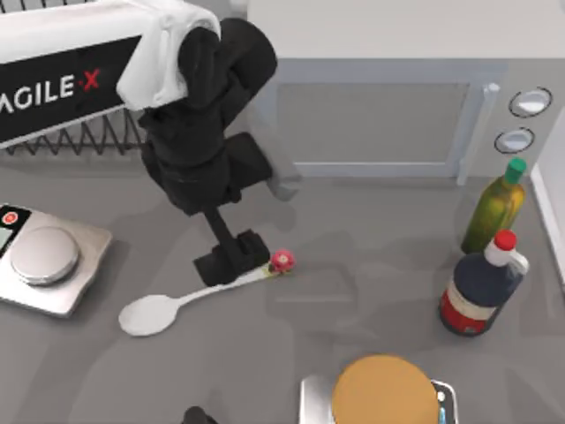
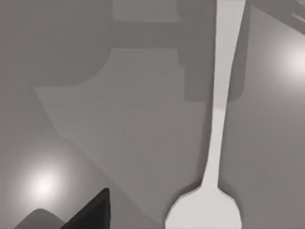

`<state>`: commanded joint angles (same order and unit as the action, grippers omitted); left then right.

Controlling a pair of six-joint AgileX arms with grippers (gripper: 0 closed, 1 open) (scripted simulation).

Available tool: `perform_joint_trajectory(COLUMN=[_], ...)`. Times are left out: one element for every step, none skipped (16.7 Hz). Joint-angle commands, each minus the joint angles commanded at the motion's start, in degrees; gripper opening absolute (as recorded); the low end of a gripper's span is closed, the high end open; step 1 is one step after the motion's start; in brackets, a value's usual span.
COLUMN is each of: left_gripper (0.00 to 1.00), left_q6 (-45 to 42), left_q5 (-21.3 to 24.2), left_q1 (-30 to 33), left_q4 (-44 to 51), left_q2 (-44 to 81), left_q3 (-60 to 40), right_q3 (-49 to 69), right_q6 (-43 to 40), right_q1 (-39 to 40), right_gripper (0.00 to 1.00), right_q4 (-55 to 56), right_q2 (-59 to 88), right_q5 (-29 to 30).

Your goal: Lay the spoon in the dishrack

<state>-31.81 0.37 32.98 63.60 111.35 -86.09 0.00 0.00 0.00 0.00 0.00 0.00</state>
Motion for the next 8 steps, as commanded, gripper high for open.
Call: perform_joint_trajectory(left_gripper=[1.0,1.0,1.0,1.0,1.0,1.0,1.0,1.0], left_q6=[-0.6,-1.0,-1.2,-1.2,-1.2,-1.2,-1.2,-1.2], left_q5=[-0.1,-0.1,-0.1,-0.1,-0.1,-0.1,-0.1,-0.1], left_q1=[0.6,1.0,1.2,1.2,1.2,1.2,1.2,1.0], left_q4=[0.7,1.1,1.3,1.4,1.4,1.4,1.4,1.2], left_q2=[1.6,2.7,3.4,3.5,3.5,3.5,3.5,3.3], left_q3=[-1.9,-3.2,-3.8,-4.0,-4.0,-4.0,-4.0,-3.8], right_q3=[0.0,0.0,0.0,0.0,0.0,0.0,0.0,0.0], right_q6=[0.0,0.0,0.0,0.0,0.0,0.0,0.0,0.0], right_q1=[0.0,0.0,0.0,0.0,0.0,0.0,0.0,0.0], right_gripper=[1.0,1.0,1.0,1.0,1.0,1.0,1.0,1.0], right_q4=[0.0,0.0,0.0,0.0,0.0,0.0,0.0,0.0], right_q2=[0.0,0.0,0.0,0.0,0.0,0.0,0.0,0.0], right_q5=[0.0,0.0,0.0,0.0,0.0,0.0,0.0,0.0])
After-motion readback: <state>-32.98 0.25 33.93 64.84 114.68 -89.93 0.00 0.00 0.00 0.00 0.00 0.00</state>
